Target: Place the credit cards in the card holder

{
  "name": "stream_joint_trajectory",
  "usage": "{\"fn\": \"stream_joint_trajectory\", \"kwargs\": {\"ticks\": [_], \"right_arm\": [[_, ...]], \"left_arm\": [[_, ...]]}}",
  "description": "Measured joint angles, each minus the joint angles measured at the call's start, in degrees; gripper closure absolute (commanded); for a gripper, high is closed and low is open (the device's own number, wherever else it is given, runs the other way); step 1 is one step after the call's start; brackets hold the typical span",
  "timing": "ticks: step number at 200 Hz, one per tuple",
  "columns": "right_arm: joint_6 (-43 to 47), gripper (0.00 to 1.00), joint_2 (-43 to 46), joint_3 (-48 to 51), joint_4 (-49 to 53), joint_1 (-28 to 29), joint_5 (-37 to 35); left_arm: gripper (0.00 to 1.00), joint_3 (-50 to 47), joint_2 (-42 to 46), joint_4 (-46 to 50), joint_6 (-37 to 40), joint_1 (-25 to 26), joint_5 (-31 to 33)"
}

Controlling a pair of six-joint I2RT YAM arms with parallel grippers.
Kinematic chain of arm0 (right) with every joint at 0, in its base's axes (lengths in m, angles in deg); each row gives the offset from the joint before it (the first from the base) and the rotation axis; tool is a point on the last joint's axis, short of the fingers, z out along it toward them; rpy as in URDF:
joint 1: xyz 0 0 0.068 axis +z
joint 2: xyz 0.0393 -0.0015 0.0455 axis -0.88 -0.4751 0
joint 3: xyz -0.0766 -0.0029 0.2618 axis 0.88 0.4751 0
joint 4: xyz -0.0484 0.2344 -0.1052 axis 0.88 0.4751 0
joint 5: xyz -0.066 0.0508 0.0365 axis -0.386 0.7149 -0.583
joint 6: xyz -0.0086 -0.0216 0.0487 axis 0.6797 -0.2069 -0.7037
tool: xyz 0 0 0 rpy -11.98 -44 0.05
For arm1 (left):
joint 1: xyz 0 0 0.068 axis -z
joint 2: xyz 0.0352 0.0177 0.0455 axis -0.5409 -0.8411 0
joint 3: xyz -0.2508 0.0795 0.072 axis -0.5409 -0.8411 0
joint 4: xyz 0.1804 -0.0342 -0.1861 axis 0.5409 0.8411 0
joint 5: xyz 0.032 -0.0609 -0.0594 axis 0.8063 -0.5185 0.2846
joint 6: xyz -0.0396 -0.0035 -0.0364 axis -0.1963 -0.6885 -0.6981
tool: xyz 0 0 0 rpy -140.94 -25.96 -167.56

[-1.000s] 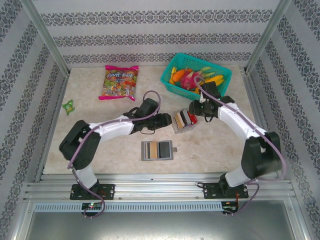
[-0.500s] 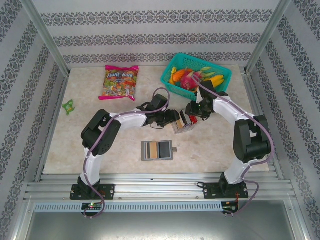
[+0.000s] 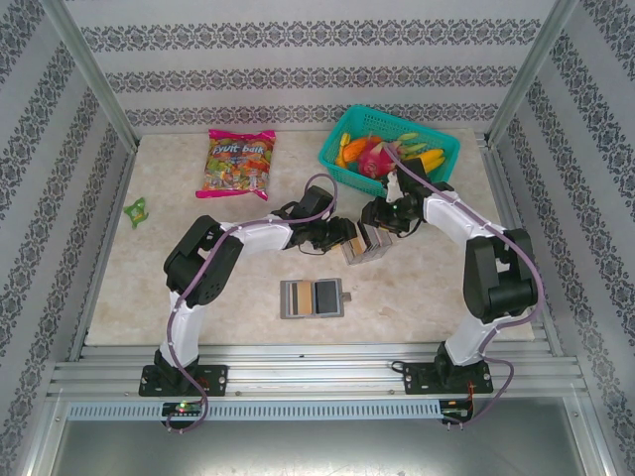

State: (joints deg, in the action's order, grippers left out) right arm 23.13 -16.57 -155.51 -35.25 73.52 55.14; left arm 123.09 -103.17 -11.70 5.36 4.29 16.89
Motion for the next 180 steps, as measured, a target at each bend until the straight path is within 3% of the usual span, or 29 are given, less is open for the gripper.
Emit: {"fn": "stream_joint_trajectory", "kwargs": {"ticks": [84, 180], "right_arm": [[0.66, 0.51, -2.93, -2.14, 1.70, 0.61, -1.55], [1.75, 0.60, -2.03, -2.60, 2.64, 1.51, -3.41]], "left_arm": [[0.51, 0.02, -0.04, 0.00, -0.02, 0.02, -0.24], [0.52, 0.22, -0.11, 0.22, -0.02, 0.00, -0.44]]}}
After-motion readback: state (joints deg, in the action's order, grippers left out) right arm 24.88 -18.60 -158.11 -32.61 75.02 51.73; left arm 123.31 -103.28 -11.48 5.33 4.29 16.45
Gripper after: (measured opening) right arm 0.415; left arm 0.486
